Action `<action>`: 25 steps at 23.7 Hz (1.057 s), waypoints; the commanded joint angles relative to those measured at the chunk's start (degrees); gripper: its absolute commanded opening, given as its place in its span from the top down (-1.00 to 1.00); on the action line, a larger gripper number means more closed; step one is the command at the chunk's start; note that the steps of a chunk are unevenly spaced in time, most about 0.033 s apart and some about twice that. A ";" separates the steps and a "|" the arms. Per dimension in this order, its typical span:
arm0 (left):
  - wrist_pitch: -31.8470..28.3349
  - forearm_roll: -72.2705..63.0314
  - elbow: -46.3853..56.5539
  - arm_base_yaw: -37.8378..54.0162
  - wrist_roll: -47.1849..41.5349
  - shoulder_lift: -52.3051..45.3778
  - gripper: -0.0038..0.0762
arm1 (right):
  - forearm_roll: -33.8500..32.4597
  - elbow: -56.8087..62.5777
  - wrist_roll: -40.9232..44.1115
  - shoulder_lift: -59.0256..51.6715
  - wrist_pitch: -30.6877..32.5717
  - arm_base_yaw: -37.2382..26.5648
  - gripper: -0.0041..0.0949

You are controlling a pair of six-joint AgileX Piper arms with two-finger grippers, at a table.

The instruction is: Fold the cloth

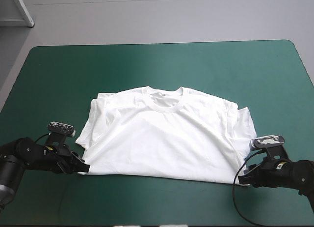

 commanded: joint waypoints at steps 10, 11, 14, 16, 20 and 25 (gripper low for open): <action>-13.68 -9.92 -11.21 -0.05 -3.72 -2.18 -0.23 | -1.76 -16.24 4.59 -1.25 -17.40 -0.56 0.05; -13.59 -12.39 -11.19 -0.05 -2.17 -1.61 -0.23 | -2.15 -16.70 4.59 -0.53 -17.60 -0.56 0.07; -12.96 -19.94 -11.19 -0.05 3.70 0.63 -0.23 | -2.39 -17.13 4.81 2.33 -17.83 -0.56 0.07; -12.96 -20.36 -11.19 -0.05 4.43 2.10 -0.23 | -2.39 -17.27 4.98 6.28 -17.89 -0.56 0.07; -12.87 -18.56 -11.19 -0.05 5.62 3.42 -0.23 | -2.39 -17.29 4.76 15.64 -19.87 -0.56 0.07; -12.99 -18.56 -11.19 -0.05 5.75 3.54 -0.23 | -2.39 -17.39 4.57 23.03 -22.22 -0.64 0.07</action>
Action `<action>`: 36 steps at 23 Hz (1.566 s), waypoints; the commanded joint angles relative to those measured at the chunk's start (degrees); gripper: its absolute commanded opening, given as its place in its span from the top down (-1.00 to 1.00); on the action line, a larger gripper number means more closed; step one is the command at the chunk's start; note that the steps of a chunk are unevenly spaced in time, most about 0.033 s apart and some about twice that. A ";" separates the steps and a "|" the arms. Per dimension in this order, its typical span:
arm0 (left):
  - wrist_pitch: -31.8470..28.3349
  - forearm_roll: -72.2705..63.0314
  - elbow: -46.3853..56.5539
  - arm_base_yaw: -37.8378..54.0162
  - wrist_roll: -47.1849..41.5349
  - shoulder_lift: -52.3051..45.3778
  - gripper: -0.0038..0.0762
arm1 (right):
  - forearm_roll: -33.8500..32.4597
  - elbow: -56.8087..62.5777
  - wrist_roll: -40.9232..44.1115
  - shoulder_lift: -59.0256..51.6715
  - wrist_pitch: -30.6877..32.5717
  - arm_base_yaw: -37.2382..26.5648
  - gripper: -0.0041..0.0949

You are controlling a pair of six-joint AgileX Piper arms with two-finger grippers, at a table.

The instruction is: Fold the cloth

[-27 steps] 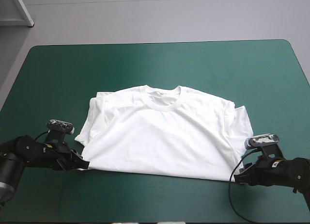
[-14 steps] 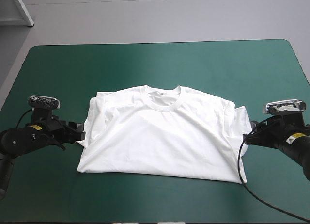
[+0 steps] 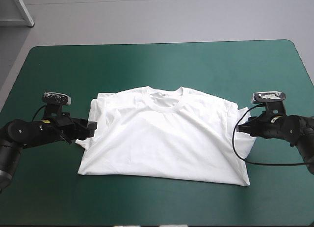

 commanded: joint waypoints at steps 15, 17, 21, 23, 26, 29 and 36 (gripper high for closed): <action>-1.49 -2.71 -1.91 -0.08 0.20 -0.60 -0.22 | 1.85 -2.21 -4.06 13.16 -3.75 -5.41 0.07; -1.49 -2.71 -1.91 -0.08 0.20 -0.60 -0.22 | 2.11 -2.21 -4.18 14.27 -3.66 -5.41 0.07; -1.49 -2.71 -1.91 -0.08 0.31 -0.60 -0.22 | 3.81 -2.21 -5.49 17.12 -2.82 -5.41 0.32; -1.49 -2.71 -1.91 -0.08 0.31 -0.60 -0.22 | 3.81 -2.21 -5.93 17.90 -2.58 -5.41 0.50; -1.49 -2.71 -1.91 -0.08 0.31 -0.60 -0.22 | 3.81 -2.21 -6.48 18.33 -3.33 -5.41 0.94; -1.49 -2.71 -1.91 -0.08 0.31 -0.60 -0.22 | 3.81 -2.34 -6.35 16.27 -3.59 -5.41 0.94; -1.74 -2.60 -1.91 -0.08 0.31 -0.60 -0.22 | 8.03 -2.34 -8.28 4.13 0.37 -5.41 0.94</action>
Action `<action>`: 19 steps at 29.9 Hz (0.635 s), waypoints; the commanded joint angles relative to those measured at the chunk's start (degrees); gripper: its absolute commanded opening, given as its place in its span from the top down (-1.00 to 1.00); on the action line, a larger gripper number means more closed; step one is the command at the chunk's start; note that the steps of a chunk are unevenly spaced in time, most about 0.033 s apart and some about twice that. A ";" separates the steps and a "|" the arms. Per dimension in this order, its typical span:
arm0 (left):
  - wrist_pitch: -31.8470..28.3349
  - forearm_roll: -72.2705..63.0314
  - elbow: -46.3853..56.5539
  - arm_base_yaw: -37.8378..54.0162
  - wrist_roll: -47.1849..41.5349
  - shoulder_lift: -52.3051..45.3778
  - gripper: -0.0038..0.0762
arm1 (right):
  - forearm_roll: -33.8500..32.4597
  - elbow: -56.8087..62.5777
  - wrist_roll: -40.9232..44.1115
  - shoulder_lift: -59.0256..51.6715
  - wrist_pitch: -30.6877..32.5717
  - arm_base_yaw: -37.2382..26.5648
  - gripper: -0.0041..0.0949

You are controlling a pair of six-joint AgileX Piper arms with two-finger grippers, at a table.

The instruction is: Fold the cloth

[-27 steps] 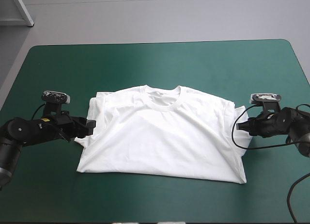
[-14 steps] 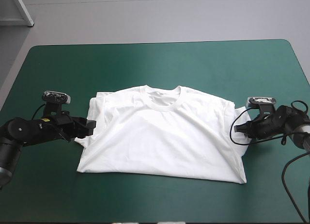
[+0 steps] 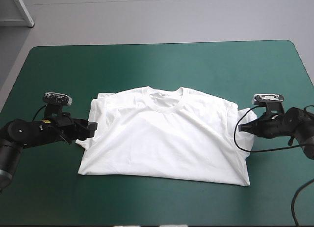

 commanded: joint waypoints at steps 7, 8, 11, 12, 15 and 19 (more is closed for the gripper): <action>-2.08 -2.25 -1.91 -0.08 -0.09 -0.77 -0.22 | 13.07 -1.34 -8.88 -8.48 5.68 0.27 0.94; -2.08 -1.98 -1.91 -0.08 -0.09 -0.77 -0.22 | 14.47 -1.34 -10.07 -8.48 6.18 0.93 0.94; -1.96 -1.71 -1.91 -0.08 -0.22 -0.77 -0.22 | 19.27 -1.34 -12.16 -8.48 6.57 5.41 0.94; -1.84 -1.71 -1.91 -0.08 -0.22 -0.77 -0.22 | 20.21 -1.34 -12.23 -8.48 6.32 7.01 0.94; -1.84 -1.83 -1.91 -0.08 -0.45 -0.77 -0.22 | 21.85 -1.47 -12.23 -7.64 4.77 13.58 0.94; -0.93 -1.61 -1.91 -0.08 -0.45 -0.77 -0.22 | 21.75 -1.47 -10.00 -5.42 2.35 20.84 0.94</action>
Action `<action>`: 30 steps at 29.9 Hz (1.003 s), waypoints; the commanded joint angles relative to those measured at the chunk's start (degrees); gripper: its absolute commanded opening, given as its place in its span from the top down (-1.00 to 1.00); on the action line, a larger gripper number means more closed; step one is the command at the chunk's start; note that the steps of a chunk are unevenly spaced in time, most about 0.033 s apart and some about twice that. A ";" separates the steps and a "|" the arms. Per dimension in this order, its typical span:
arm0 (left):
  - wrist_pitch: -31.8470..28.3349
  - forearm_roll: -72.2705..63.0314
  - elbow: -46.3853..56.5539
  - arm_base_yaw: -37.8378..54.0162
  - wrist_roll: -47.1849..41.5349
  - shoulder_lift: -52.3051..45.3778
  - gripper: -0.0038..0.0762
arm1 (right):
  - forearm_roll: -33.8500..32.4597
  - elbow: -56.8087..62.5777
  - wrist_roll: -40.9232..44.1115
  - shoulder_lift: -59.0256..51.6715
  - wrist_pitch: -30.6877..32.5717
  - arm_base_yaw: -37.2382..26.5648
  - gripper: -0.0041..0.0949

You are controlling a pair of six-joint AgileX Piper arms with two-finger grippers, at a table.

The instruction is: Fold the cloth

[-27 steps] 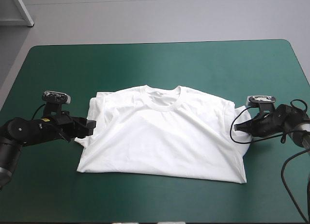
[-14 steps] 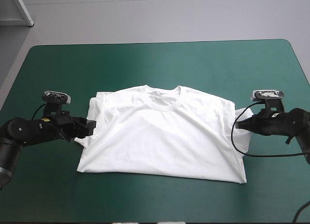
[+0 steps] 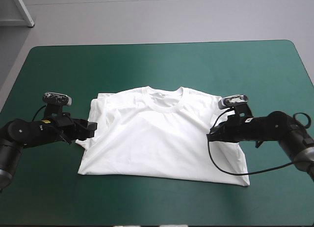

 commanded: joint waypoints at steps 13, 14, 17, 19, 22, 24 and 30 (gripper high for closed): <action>1.14 -0.64 -1.91 -0.08 -0.57 -0.77 -0.21 | -2.77 -5.04 0.56 1.85 -5.34 9.03 -0.41; 1.41 -0.35 -1.91 -0.08 -0.71 -0.77 -0.20 | -4.83 -6.03 1.69 1.01 -6.05 9.03 -0.36; 2.57 2.83 -1.91 -0.08 -2.72 -0.77 -0.18 | -12.97 -9.93 5.40 -1.94 -7.70 9.03 -0.12; 2.57 8.18 -1.91 -0.08 -6.61 -0.77 -0.18 | -19.68 -13.31 9.08 -4.37 -7.80 9.03 0.03; 1.75 16.46 -1.91 -0.08 -13.66 -0.77 -0.18 | -28.81 -16.92 15.68 -7.09 -7.42 9.03 0.17; 0.32 20.64 -1.91 -0.08 -18.81 -0.77 -0.18 | -33.65 -18.28 20.41 -8.99 -7.42 9.03 0.19; -4.18 21.61 -1.81 -0.08 -24.04 0.69 -0.18 | -37.45 -18.82 25.10 -11.93 -4.75 9.03 0.19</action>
